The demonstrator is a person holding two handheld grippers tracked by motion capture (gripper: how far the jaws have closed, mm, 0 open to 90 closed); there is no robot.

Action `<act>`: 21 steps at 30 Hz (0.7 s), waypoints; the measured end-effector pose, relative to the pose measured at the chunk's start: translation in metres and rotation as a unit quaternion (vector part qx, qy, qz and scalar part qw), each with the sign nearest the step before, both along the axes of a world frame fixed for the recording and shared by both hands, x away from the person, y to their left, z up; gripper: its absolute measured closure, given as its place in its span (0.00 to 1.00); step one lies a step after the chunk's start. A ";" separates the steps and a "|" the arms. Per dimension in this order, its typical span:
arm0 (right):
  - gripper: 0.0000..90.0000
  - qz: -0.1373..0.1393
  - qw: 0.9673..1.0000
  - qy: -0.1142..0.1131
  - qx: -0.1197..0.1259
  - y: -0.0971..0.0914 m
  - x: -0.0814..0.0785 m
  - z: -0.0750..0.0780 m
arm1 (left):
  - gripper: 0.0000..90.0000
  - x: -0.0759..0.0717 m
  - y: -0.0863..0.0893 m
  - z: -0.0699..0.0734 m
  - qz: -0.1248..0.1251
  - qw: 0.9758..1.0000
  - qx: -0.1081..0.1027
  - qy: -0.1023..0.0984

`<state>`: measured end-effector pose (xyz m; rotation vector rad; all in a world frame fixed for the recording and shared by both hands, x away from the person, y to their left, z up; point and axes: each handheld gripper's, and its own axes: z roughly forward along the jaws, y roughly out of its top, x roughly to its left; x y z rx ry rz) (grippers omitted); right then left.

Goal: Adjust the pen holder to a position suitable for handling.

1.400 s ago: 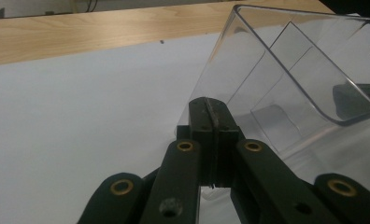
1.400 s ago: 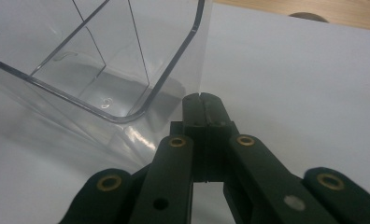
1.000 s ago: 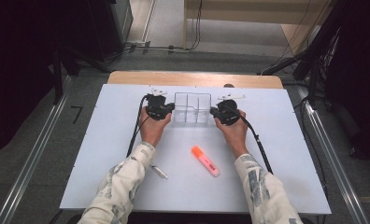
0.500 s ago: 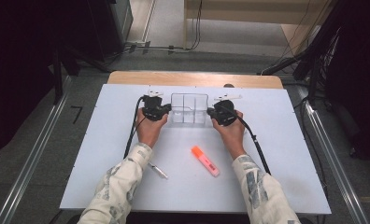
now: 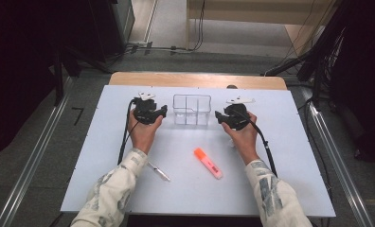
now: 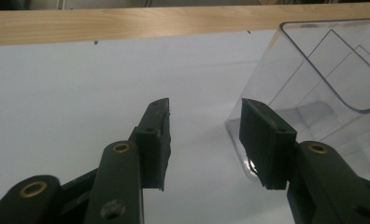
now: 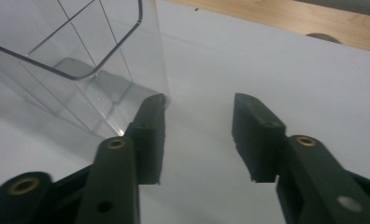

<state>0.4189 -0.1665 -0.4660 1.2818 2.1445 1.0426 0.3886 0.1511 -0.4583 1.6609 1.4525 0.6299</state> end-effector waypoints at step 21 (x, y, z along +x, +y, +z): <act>0.31 0.000 1.000 -0.010 0.016 -0.066 -0.060 0.002 | 0.39 -0.069 0.082 -0.012 0.059 0.998 -0.012 -0.032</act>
